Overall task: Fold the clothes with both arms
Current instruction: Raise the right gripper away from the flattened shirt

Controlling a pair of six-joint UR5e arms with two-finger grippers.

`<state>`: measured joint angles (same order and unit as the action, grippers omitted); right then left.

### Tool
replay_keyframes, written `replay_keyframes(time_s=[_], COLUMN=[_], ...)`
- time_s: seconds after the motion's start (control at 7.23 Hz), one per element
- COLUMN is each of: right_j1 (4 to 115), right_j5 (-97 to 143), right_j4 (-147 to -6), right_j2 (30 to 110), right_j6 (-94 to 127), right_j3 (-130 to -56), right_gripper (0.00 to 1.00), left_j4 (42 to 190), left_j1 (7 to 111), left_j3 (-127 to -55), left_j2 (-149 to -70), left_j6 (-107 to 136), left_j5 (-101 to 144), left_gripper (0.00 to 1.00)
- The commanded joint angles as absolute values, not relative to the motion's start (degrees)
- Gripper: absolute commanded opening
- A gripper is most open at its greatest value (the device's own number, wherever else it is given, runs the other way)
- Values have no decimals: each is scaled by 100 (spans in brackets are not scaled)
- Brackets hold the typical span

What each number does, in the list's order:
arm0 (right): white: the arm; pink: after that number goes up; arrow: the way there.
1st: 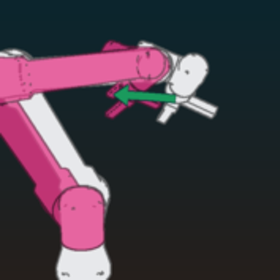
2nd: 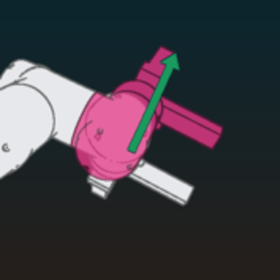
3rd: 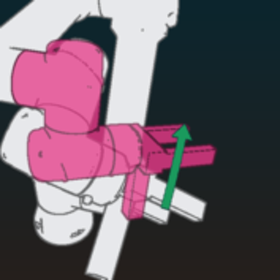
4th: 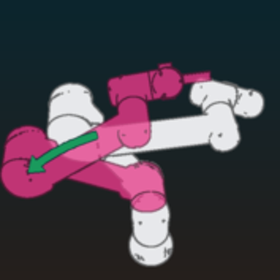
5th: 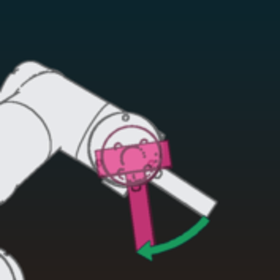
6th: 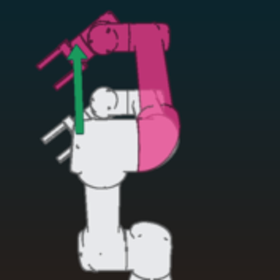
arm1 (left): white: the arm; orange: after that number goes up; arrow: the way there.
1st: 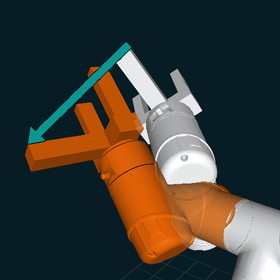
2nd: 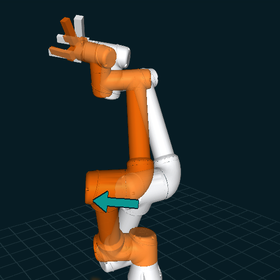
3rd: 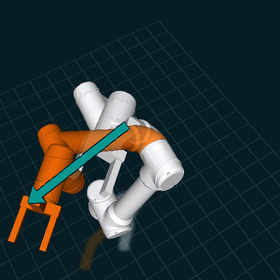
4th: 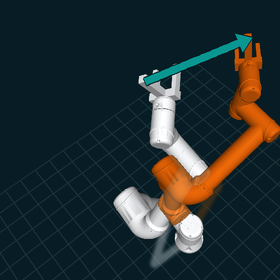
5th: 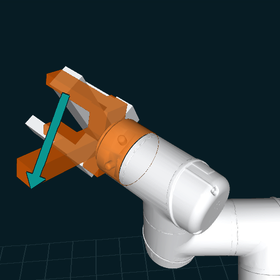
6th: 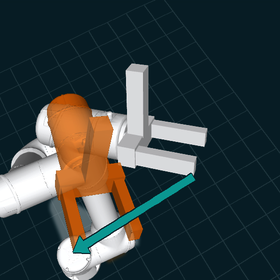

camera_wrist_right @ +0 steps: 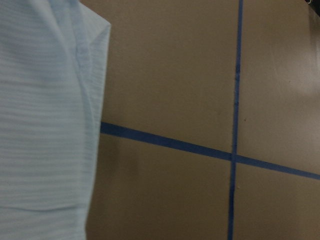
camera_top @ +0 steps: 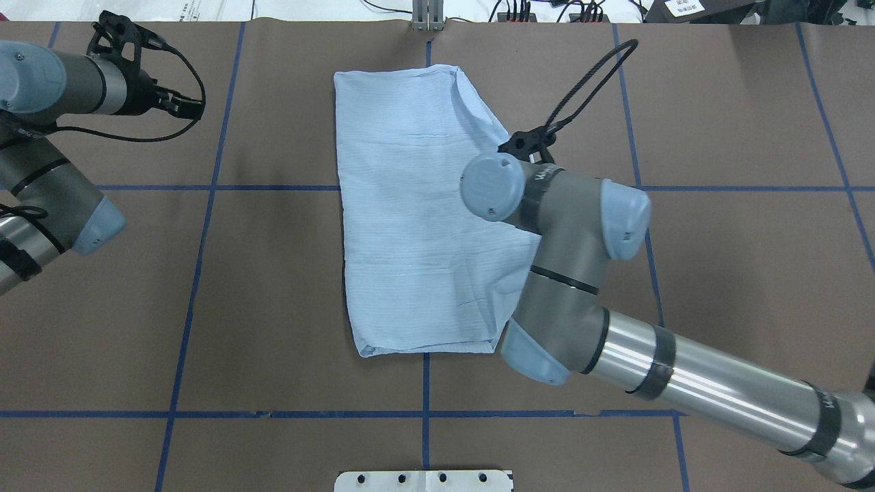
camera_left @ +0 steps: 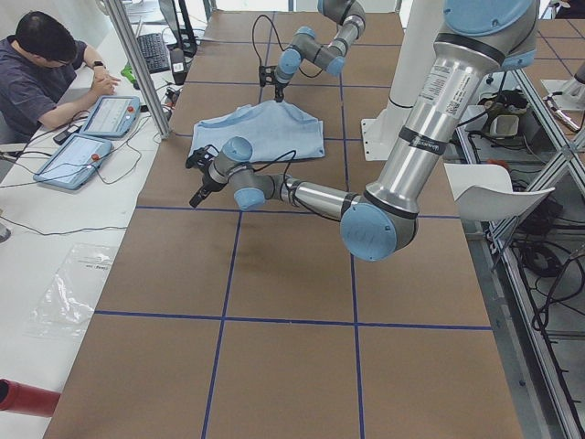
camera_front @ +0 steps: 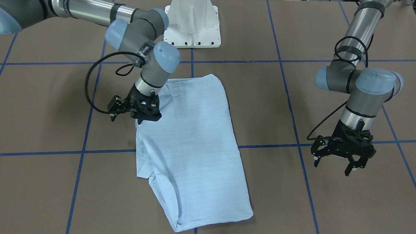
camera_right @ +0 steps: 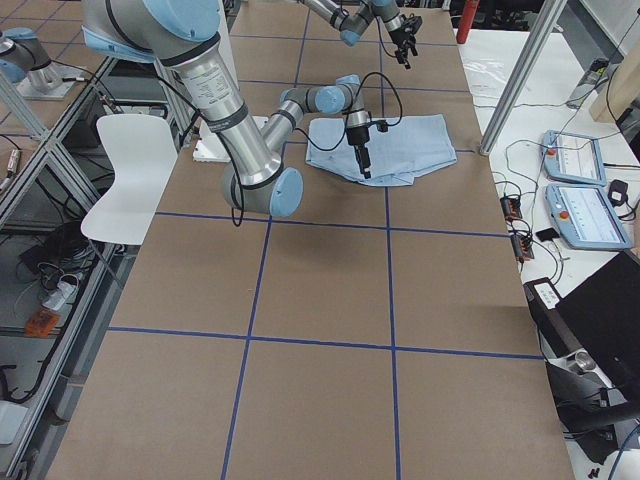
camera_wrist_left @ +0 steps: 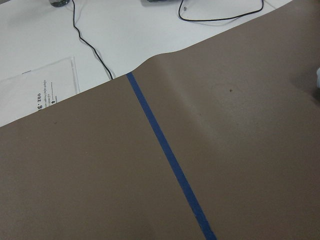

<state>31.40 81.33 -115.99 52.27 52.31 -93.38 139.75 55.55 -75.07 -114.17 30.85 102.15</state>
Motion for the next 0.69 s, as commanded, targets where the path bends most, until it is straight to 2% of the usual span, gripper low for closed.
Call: replay_keyframes(time_s=[0.0, 0.28, 0.55], right_j1=[3400, 3445, 3498], right_j5=[8147, 8417, 8981], right_j4=[-11540, -10974, -9789], right_j2=[6027, 6196, 6493], right_j6=[4992, 5062, 5306], right_j3=[-10026, -10562, -10984], right_gripper=[100, 100, 100], left_j4=[13975, 13949, 13896], left_j1=[5555, 5555, 5494], left_j3=[-7515, -7663, -8171], left_j2=[-11417, -11417, -11251], left_j6=[3085, 3094, 3102], left_j5=[10222, 10248, 11094], left_gripper=[100, 100, 100])
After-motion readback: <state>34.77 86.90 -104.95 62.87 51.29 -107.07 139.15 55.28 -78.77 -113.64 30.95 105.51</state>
